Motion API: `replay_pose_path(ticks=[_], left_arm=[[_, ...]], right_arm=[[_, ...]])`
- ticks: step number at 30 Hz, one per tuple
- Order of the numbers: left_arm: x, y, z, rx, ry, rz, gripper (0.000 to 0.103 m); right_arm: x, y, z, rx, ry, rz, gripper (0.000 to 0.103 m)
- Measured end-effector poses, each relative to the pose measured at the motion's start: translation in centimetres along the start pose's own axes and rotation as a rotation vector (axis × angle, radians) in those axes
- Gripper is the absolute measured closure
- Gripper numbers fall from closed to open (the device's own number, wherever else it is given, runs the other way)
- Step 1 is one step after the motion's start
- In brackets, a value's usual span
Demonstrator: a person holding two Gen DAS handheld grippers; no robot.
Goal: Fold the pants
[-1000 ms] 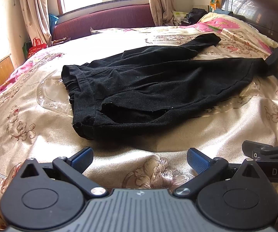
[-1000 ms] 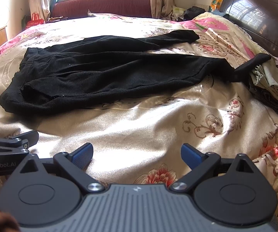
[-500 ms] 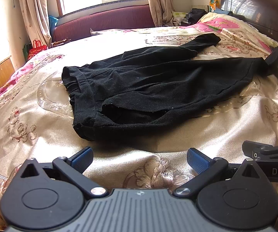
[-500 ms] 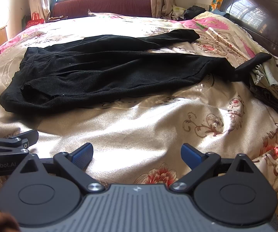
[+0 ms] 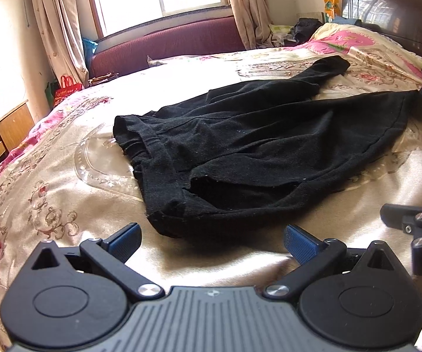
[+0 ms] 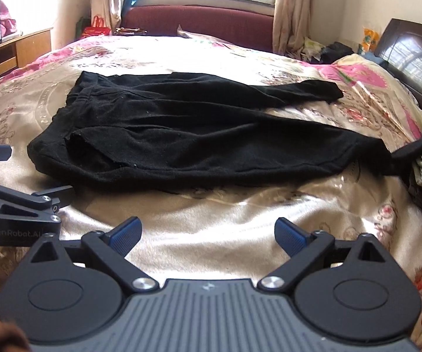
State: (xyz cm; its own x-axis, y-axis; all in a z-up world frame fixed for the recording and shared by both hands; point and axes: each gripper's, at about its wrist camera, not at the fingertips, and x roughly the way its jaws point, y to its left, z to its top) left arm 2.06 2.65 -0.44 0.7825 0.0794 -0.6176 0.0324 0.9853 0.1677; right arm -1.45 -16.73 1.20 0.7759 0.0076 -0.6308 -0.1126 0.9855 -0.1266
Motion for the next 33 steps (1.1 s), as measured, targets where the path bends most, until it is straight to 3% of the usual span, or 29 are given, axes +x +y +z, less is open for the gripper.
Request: replay_pose_path(ticks=[8,11,15,19,23,27,33], left_arm=[[3.5,1.7,0.6,0.027,0.043,-0.069,0.000],[4.0,1.9,0.4,0.035,0.064,-0.067,0.021],[3.8,3.2,0.5,0.014,0.066,-0.113,0.038],[3.5,3.8,0.8,0.027,0.044,-0.151,0.040],[4.2,3.6,0.8,0.043,0.035,-0.147,0.039],[4.1,4.2,1.0,0.028,0.028,-0.177,0.043],[1.5,8.3,1.4,-0.028,-0.030,-0.165,0.046]], right_arm=[[2.2,2.0,1.5,-0.165,-0.041,0.112,0.008],[2.9,2.9,2.1,-0.233,-0.056,0.148,0.011],[4.4,4.2,3.0,-0.319,-0.046,0.199,0.027],[5.5,5.3,3.5,-0.409,-0.014,0.303,0.042],[6.3,7.2,3.4,-0.512,-0.027,0.314,0.053],[7.0,8.4,4.3,-0.459,0.047,0.347,0.092],[4.8,11.5,5.2,-0.423,0.063,0.429,0.092]])
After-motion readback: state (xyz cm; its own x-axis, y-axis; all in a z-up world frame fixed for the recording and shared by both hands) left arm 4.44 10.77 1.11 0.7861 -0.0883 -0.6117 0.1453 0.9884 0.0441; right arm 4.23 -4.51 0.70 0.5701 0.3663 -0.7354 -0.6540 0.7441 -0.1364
